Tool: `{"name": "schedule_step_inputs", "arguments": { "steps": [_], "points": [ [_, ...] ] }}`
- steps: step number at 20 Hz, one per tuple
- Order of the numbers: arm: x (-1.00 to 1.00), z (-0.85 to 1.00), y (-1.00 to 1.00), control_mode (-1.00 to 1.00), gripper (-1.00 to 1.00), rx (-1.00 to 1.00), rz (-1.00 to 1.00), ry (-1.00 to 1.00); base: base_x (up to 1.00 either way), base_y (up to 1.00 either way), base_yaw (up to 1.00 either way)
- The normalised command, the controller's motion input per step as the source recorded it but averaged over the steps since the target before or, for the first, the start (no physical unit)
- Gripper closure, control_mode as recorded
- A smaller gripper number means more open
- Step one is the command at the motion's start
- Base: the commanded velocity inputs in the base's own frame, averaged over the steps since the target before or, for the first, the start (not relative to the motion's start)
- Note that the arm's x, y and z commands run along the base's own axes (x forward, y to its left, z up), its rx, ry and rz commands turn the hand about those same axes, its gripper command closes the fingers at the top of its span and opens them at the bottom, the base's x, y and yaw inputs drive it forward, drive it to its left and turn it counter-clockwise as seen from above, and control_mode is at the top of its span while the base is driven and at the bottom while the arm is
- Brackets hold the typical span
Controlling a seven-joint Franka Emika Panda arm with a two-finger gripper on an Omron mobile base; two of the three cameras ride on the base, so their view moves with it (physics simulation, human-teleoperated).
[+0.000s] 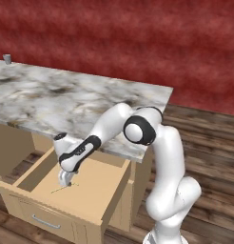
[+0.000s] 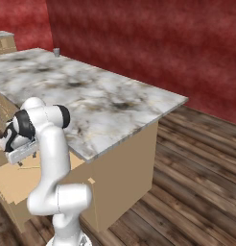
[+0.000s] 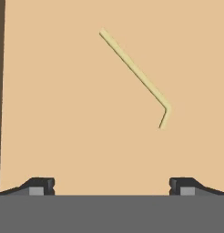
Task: Take a straw from the drawer in front and place it inside the glass cup on the dining counter.
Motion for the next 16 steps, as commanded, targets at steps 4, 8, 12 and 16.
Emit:
{"name": "schedule_step_inputs", "arguments": {
  "steps": [4,8,12,16],
  "points": [
    [0.13,-0.29,0.0,-1.0,-1.0,0.0,0.0,0.0,0.0,0.0,0.0],
    [0.11,-0.26,0.0,-1.0,-1.0,0.0,0.02,0.0,0.0,0.0,0.0],
    [0.18,-0.22,0.0,-1.0,-1.0,0.01,0.04,0.0,0.0,0.0,0.0],
    [0.09,-0.19,0.0,-1.0,-1.0,0.02,0.04,0.0,0.0,0.0,0.0]
  ]
}}
